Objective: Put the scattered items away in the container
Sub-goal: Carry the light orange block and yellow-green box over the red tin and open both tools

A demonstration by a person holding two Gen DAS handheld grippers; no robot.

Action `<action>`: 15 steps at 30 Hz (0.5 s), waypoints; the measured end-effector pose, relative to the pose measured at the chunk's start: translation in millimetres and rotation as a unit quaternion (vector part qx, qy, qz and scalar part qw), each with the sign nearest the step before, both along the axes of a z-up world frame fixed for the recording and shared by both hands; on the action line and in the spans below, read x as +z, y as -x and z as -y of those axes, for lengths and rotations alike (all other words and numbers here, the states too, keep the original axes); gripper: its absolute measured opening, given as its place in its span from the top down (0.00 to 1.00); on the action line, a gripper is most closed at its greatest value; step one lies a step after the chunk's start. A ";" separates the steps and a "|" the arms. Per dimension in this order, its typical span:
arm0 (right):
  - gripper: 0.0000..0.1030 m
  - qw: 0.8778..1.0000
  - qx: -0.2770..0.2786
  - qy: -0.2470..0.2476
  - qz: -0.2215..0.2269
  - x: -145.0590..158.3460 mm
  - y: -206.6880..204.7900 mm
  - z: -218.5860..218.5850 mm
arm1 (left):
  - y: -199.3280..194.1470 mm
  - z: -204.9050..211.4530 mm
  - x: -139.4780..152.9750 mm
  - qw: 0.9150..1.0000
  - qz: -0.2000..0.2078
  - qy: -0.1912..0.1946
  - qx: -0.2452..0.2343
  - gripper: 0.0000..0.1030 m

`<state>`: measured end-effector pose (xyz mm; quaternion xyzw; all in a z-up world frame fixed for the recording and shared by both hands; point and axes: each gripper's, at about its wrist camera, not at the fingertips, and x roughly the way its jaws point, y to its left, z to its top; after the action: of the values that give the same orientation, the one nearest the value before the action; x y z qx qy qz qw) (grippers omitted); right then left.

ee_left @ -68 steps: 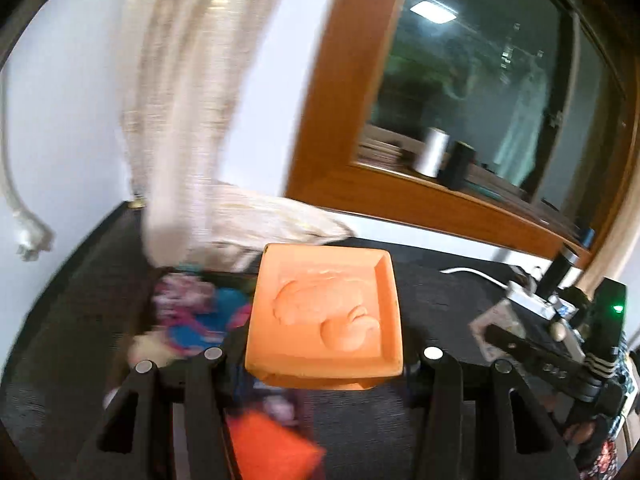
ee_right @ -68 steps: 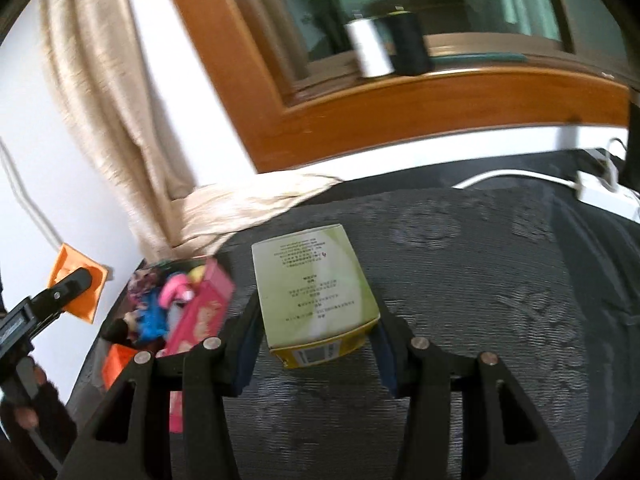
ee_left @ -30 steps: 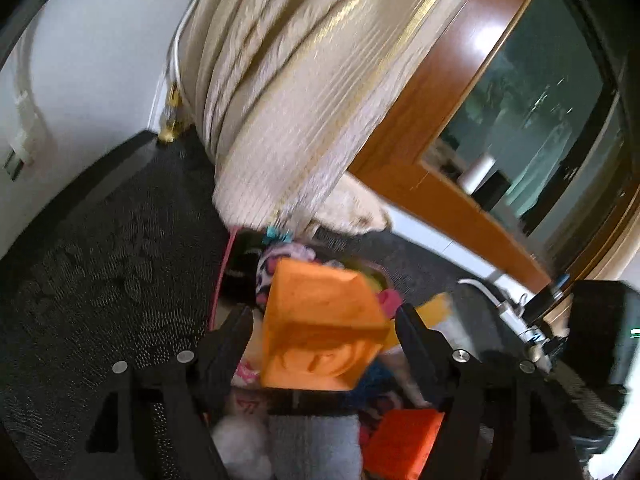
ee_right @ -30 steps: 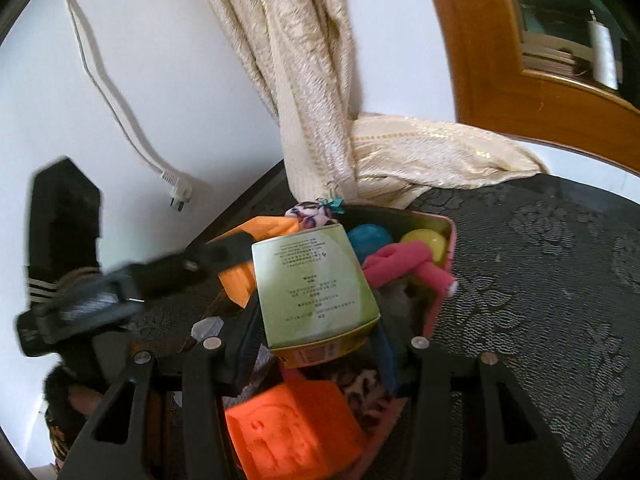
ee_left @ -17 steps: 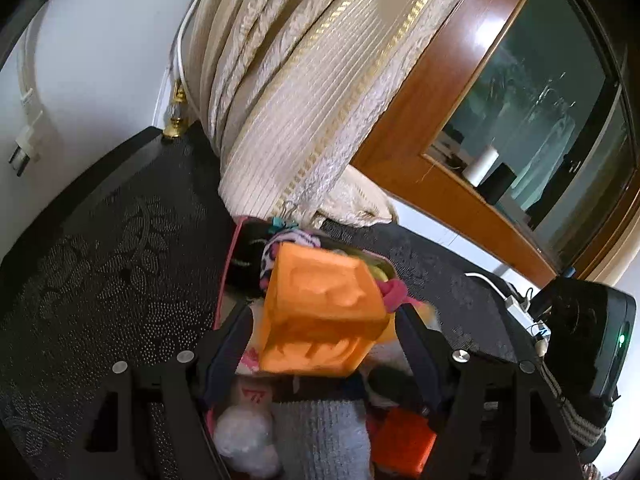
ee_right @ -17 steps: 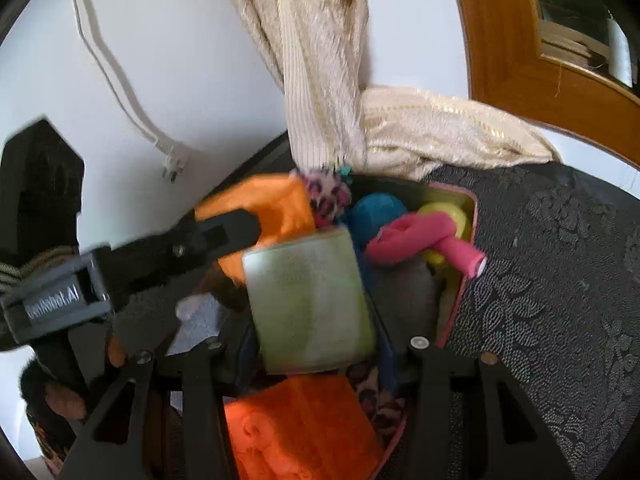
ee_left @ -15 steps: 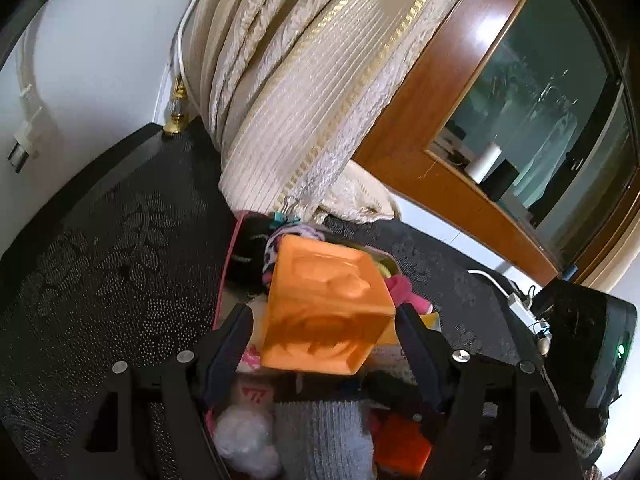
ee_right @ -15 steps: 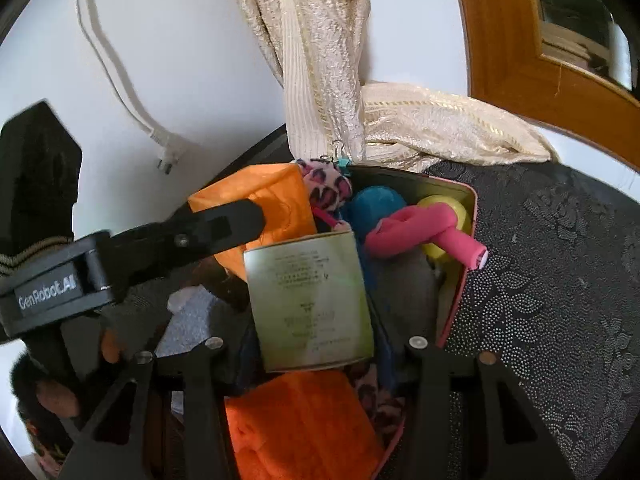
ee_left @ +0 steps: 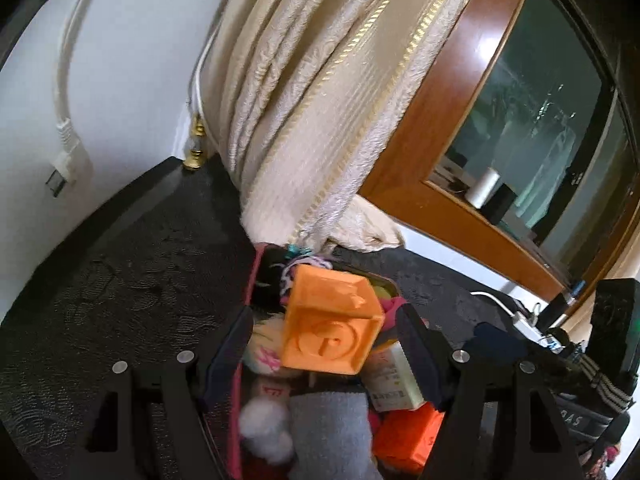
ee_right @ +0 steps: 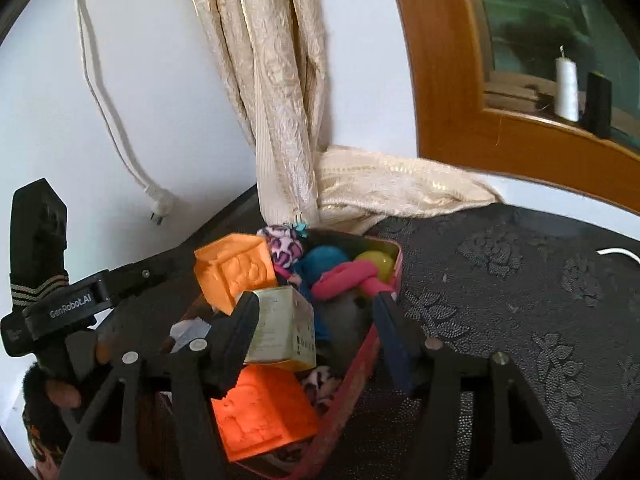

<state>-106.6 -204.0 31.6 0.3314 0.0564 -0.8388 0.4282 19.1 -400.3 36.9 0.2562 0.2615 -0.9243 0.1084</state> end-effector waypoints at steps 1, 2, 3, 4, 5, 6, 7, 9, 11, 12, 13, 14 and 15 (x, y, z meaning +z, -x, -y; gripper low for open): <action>0.38 1.000 0.005 -0.009 0.004 -3.7 0.6 4.1 | 3.2 0.3 -3.2 1.000 0.008 -0.001 0.001 0.27; 0.38 1.000 0.008 -0.023 0.006 -9.5 0.3 10.4 | 7.2 0.2 -6.9 1.000 0.017 -0.001 0.001 0.27; 0.38 0.999 0.011 -0.037 0.007 -15.3 0.1 16.7 | 12.5 -0.5 -11.1 1.000 0.027 0.001 -0.001 0.27; 0.39 0.999 0.013 -0.049 0.009 -20.8 -0.1 22.7 | 16.6 -1.0 -14.3 0.999 0.034 0.002 -0.004 0.27; 0.39 0.999 0.011 -0.050 0.008 -24.6 0.0 26.0 | 21.0 -2.4 -18.3 0.999 0.044 0.003 -0.007 0.27; 0.39 0.999 0.008 -0.048 0.008 -24.6 0.3 26.4 | 24.3 -4.5 -21.6 0.999 0.051 0.005 -0.011 0.27; 0.39 0.999 0.006 -0.046 0.008 -24.4 0.4 26.4 | 25.6 -5.8 -23.1 0.998 0.053 0.005 -0.015 0.27; 0.39 0.999 0.009 -0.040 0.010 -21.9 -1.1 22.0 | 23.3 -8.0 -22.1 0.998 0.054 0.008 -0.015 0.27; 0.39 1.000 0.008 -0.030 -0.003 -14.9 -8.5 6.2 | 15.9 -10.4 -18.1 0.999 0.047 0.009 -0.016 0.27; 0.38 1.000 0.005 -0.025 -0.010 -11.9 -12.5 -2.8 | 10.4 -12.1 -15.5 0.999 0.042 0.011 -0.018 0.27; 0.38 1.000 0.003 -0.020 -0.016 -8.9 -16.2 -11.6 | 3.3 -14.8 -12.3 0.999 0.037 0.015 -0.018 0.27; 0.38 1.000 0.003 -0.019 -0.017 -6.6 -18.6 -19.1 | -3.7 -17.6 -9.5 0.999 0.033 0.020 -0.019 0.27; 0.38 1.000 0.002 -0.022 -0.018 -8.3 -22.3 -27.2 | -10.4 -20.6 -7.6 0.999 0.032 0.026 -0.020 0.27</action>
<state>-84.3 -176.8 23.4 0.3258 0.0832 -0.8424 0.4211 29.5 -379.7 29.3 0.2878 0.2289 -0.9241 0.1045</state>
